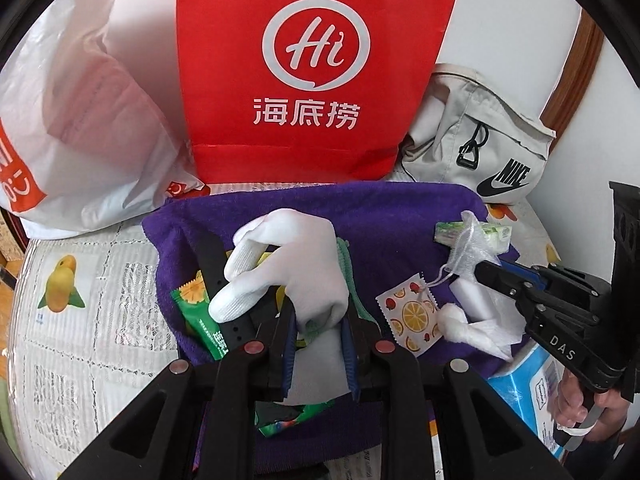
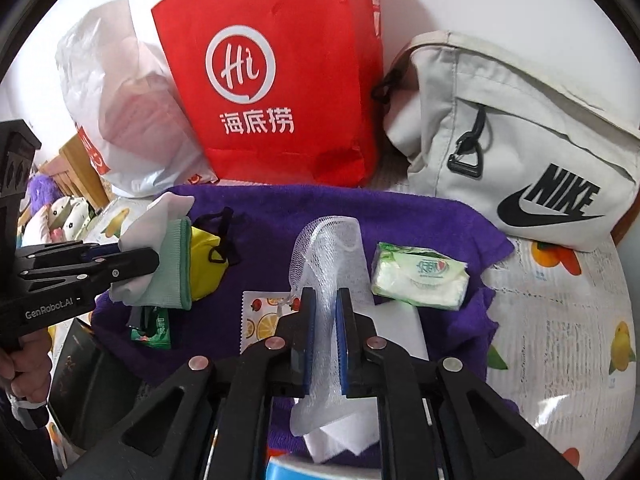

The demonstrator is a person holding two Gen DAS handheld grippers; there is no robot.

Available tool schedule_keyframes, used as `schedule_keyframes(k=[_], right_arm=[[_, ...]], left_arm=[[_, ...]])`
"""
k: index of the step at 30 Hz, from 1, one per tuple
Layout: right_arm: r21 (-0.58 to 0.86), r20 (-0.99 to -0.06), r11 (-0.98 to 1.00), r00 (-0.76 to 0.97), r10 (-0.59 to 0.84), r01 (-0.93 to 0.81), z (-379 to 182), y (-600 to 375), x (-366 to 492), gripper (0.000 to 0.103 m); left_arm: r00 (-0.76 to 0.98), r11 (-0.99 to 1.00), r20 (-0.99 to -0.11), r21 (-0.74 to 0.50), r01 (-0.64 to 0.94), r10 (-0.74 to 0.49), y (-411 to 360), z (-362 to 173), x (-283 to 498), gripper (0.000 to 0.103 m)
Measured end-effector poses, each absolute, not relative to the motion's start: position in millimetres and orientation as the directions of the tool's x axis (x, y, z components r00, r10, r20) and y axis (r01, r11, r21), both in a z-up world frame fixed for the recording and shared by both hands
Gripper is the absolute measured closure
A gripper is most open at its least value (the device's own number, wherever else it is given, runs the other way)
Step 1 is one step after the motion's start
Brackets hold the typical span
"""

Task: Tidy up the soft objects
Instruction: 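Carry the glove and clear bag over the purple towel, then open both tools to drop the glove and clear bag on the towel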

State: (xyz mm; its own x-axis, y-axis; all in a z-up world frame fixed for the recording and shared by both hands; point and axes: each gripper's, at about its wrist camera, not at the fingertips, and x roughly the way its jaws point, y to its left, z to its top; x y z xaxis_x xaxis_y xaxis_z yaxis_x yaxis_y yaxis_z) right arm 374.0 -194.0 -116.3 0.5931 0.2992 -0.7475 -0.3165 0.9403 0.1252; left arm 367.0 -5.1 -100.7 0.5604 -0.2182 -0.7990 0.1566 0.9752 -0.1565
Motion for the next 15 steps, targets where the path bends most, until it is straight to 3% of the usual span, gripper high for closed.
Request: schedule_keyframes(k=[4, 7, 8, 10, 15], right_arm=[[0.138, -0.76, 0.94, 0.574, 0.303, -0.313, -121, -192, 380, 0.076], [0.138, -0.755, 0.942, 0.583, 0.3, -0.306, -120, -193, 380, 0.051], [0.137, -0.752, 0.943, 0.588, 0.298, -0.303, -119, -194, 380, 0.042], [0.138, -0.74, 0.944, 0.603, 0.299, -0.298, -116, -196, 378, 0.039], [0.135, -0.727, 0.948, 0.621, 0.292, -0.288, -109, -201, 370, 0.035]], left_arm=[[0.554, 0.976, -0.804, -0.157, 0.148, -0.214, -4, -103, 372, 0.082], [0.549, 0.98, -0.813, -0.137, 0.145, -0.195, -5, -104, 374, 0.076], [0.547, 0.982, -0.816, -0.129, 0.139, -0.185, -5, -104, 375, 0.07], [0.541, 0.984, -0.823, -0.125, 0.124, -0.173, -4, -104, 377, 0.057], [0.548, 0.984, -0.817, -0.134, 0.12, -0.178, 0, -99, 371, 0.05]])
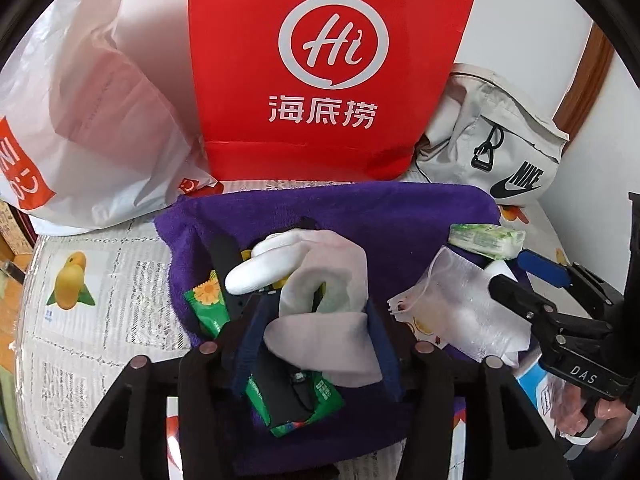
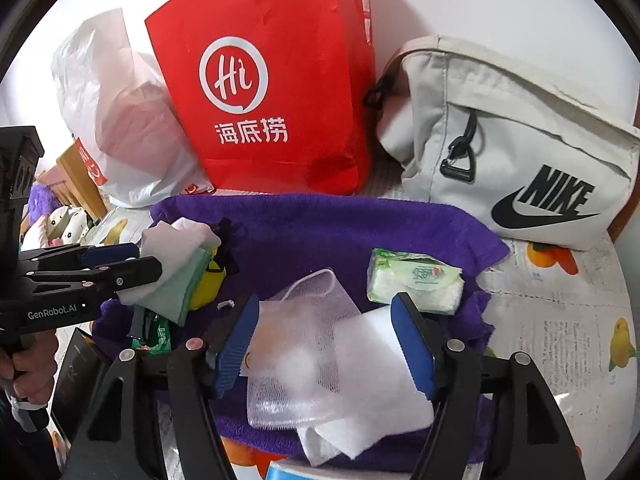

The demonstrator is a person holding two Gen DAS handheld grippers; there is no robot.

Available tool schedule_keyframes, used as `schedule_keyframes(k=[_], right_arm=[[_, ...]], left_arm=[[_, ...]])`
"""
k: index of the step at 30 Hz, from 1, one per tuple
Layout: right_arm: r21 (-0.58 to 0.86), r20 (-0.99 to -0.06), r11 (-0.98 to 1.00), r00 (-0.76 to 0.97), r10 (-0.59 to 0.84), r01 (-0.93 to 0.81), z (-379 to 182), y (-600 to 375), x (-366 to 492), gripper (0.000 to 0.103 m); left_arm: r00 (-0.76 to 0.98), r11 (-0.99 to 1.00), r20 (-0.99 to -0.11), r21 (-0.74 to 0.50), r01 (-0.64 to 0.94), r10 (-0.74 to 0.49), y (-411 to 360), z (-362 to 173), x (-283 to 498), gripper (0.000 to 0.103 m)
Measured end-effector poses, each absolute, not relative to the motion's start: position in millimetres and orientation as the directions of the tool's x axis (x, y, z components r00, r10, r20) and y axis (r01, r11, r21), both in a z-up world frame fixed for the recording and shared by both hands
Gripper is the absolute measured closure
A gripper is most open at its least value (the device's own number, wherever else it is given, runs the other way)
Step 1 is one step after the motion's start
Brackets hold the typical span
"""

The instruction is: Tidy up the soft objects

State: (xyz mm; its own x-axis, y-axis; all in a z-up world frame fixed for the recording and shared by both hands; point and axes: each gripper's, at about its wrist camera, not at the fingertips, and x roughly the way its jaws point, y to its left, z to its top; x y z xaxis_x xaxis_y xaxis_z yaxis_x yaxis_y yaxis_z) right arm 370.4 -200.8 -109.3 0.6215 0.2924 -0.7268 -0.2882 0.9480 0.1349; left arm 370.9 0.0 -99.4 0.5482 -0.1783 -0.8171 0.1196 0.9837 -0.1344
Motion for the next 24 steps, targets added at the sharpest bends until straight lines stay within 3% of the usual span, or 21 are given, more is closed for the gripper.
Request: schedule_keyframes(k=[4, 13, 18, 24], right_arm=[[0.133, -0.721, 0.952, 0.632, 0.284, -0.276, -101, -203, 359, 0.031], [0.115, -0.7, 0.967, 0.672, 0.241, -0.228, -69, -209, 313, 0.018], [0.115, -0.672, 0.973, 0.705, 0.224, -0.2, -45, -212, 274, 0.006], [0.091, -0.643, 0.974, 0.734, 0.216, -0.207, -18, -213, 221, 0.003]], left_arm=[[0.557, 0.985, -0.813, -0.131, 0.11, -0.17, 4, -91, 361, 0.049], [0.615, 0.989, -0.774, -0.115, 0.097, -0.151, 12, -52, 313, 0.034], [0.644, 0.989, -0.75, -0.117, 0.096, -0.151, 14, -29, 278, 0.026], [0.695, 0.992, -0.708, -0.086, 0.094, -0.127, 15, -2, 223, 0.02]])
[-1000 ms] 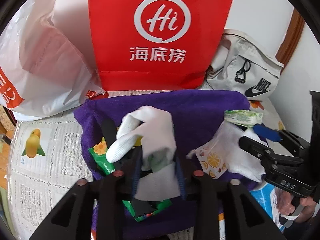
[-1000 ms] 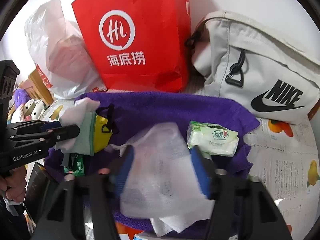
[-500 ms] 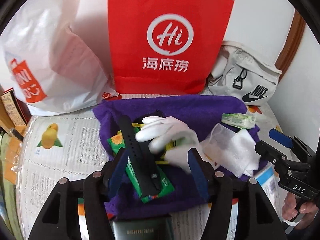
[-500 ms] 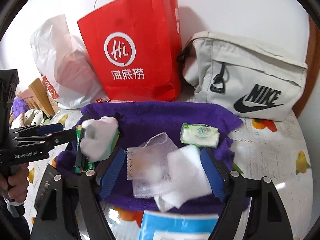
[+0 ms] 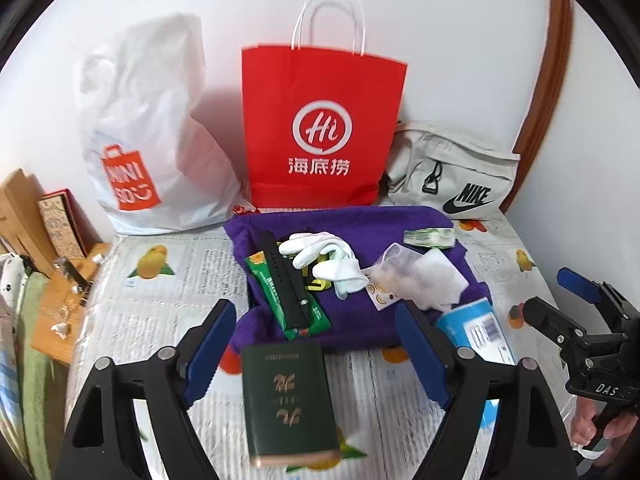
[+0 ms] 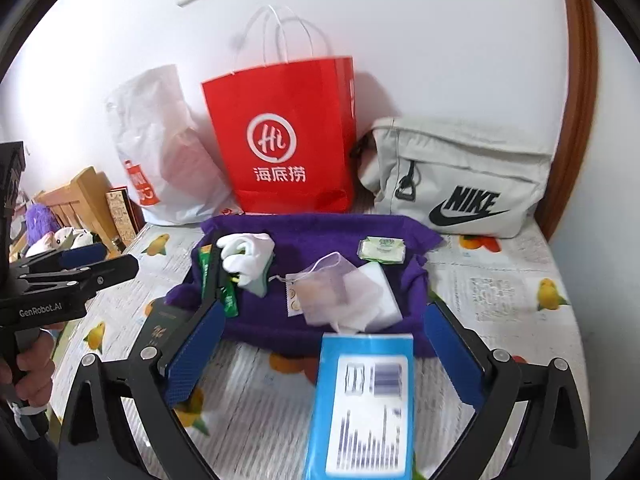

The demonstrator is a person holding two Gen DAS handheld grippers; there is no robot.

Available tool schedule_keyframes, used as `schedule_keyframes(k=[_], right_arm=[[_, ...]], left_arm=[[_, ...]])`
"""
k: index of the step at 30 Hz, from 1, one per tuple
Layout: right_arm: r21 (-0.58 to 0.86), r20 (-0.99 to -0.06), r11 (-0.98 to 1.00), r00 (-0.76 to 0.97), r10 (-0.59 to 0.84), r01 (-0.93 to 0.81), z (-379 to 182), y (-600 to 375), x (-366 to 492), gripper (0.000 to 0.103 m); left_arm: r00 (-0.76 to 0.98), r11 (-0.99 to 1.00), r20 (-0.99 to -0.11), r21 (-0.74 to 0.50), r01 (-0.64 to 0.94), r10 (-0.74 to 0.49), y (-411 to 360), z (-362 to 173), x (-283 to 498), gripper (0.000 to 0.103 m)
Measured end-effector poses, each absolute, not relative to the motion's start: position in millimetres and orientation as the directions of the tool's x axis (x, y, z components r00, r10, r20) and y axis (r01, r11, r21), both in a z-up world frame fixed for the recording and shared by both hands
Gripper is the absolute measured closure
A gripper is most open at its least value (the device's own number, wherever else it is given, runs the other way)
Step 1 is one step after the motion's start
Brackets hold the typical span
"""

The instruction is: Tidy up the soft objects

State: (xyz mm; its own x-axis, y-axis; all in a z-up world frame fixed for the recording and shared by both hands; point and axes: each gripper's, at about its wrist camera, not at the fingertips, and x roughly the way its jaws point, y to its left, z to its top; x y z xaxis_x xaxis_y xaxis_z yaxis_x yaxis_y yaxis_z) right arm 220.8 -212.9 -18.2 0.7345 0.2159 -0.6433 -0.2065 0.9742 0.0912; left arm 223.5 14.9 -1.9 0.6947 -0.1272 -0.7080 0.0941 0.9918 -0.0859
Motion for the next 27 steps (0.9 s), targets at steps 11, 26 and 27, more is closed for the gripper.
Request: schedule_keyframes(k=[11, 26, 27], right_arm=[[0.088, -0.6, 0.976, 0.772, 0.21, -0.198, 9, -213, 128, 0.002], [0.079, -0.583, 0.98, 0.789, 0.192, -0.18, 7, -222, 38, 0.002], [0.076, -0.582, 0.981, 0.79, 0.189, -0.179, 6, -222, 34, 0.002]], left_arm=[[0.744, 0.995, -0.661, -0.078, 0.063, -0.099, 13, 19, 127, 0.014], [0.776, 0.995, -0.626, -0.098, 0.017, -0.075, 9, 18, 38, 0.014], [0.777, 0.995, -0.625, -0.098, 0.016, -0.074, 8, 17, 36, 0.014]])
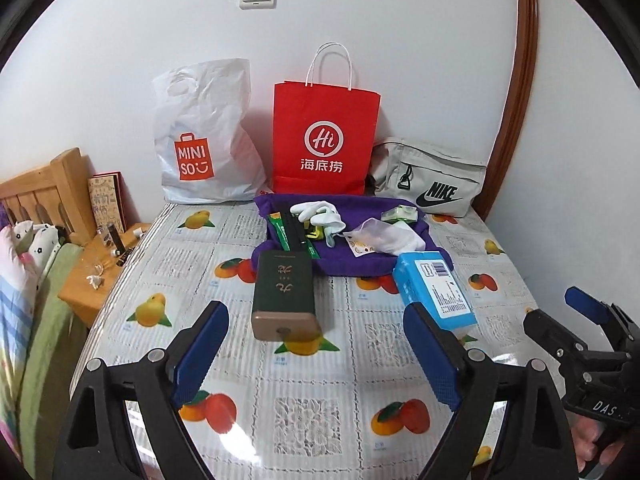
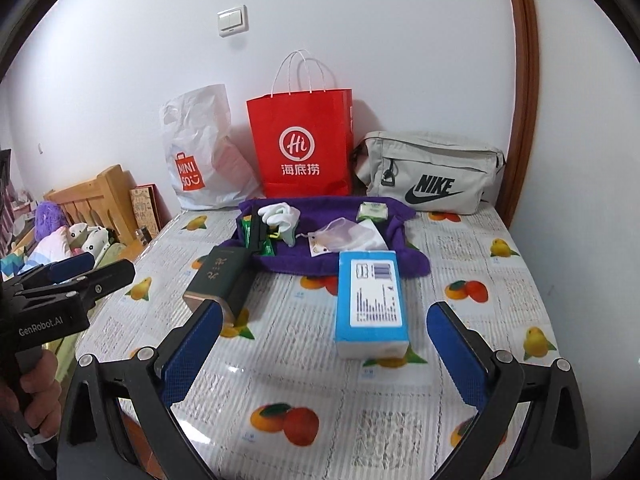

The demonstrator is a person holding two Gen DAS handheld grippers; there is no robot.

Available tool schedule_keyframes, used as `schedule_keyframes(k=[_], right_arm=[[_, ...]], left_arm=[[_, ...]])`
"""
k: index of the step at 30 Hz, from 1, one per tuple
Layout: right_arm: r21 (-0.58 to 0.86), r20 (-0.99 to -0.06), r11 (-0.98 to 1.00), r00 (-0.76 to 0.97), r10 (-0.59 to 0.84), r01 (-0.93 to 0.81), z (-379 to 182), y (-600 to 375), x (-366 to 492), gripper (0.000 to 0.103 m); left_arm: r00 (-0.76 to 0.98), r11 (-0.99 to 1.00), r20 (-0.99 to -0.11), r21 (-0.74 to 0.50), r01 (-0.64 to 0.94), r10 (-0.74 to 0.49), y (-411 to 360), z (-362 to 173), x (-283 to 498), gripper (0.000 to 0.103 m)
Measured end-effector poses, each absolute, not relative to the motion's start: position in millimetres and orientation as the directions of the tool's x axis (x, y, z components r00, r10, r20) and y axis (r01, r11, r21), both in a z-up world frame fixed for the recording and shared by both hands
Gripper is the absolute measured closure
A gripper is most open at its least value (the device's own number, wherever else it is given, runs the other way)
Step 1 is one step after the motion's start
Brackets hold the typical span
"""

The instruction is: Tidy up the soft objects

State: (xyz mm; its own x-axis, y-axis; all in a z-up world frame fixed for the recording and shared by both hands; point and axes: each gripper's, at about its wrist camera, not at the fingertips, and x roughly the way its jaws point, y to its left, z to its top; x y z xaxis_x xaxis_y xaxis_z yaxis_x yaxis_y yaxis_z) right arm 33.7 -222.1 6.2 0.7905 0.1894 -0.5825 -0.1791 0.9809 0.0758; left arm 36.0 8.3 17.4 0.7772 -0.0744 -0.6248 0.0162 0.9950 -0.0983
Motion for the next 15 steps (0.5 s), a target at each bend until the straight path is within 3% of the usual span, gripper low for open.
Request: schedule_keyframes(k=[15], right_arm=[[0.092, -0.582, 0.982, 0.791, 0.189, -0.167, 1, -227, 13, 0.002]], left_arm=[[0.776, 0.996, -0.626, -0.092, 0.02, -0.074, 3, 12, 18, 0.014]])
